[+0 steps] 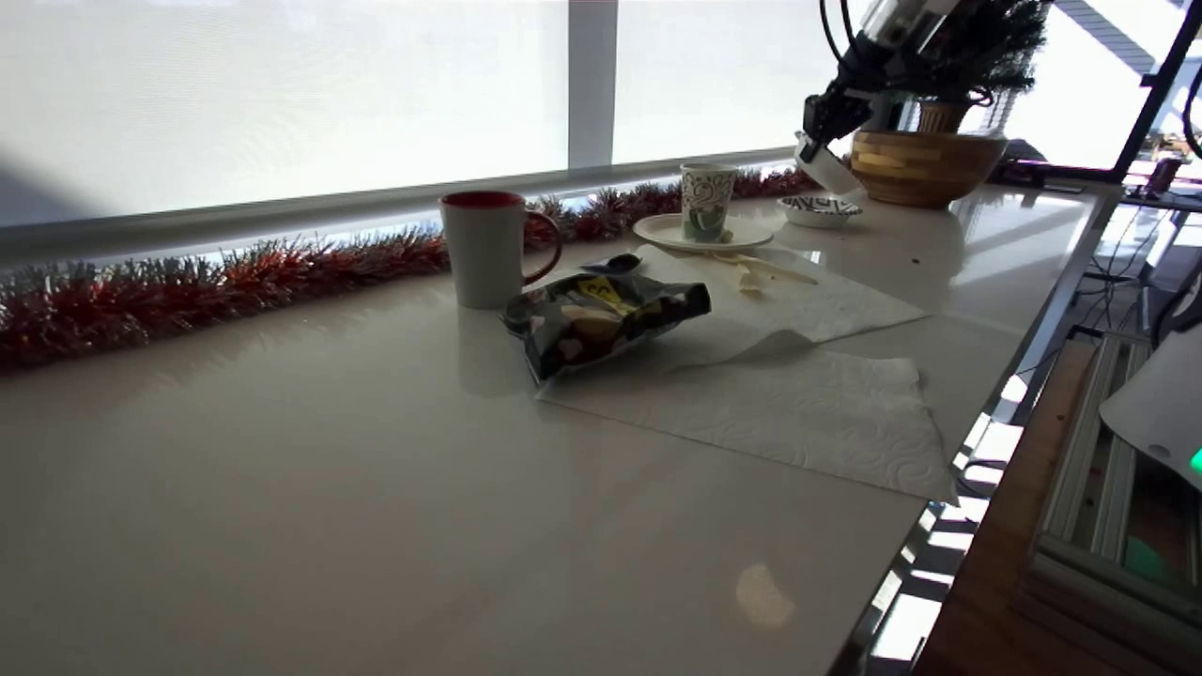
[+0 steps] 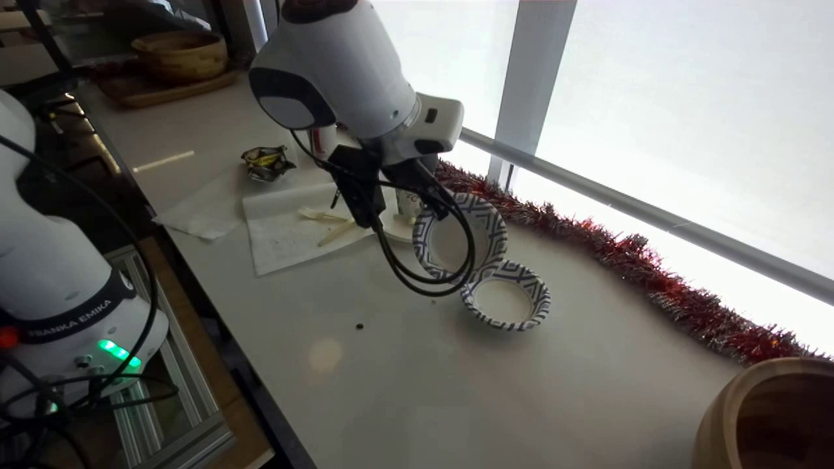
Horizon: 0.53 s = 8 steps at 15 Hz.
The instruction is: Pick up the bowl with content, empty its content into the cup and place the bowl on top of the other bowl
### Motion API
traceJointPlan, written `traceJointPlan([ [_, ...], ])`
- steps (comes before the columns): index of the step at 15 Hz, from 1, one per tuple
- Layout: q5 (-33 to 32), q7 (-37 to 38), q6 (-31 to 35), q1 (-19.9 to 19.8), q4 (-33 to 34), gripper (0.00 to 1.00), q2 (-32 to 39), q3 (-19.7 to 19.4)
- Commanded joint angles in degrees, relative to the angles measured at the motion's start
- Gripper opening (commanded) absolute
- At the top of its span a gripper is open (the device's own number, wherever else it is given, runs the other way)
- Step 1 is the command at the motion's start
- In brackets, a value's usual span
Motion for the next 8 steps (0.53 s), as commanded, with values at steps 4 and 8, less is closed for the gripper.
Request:
traceJointPlan([
  [4,-28.0,17.3,13.3,8.5,2.2,0.01,18.1,-17.5],
  [8,-27.0,17.0,11.1,24.4,7.5,0.01,29.5,-35.5],
])
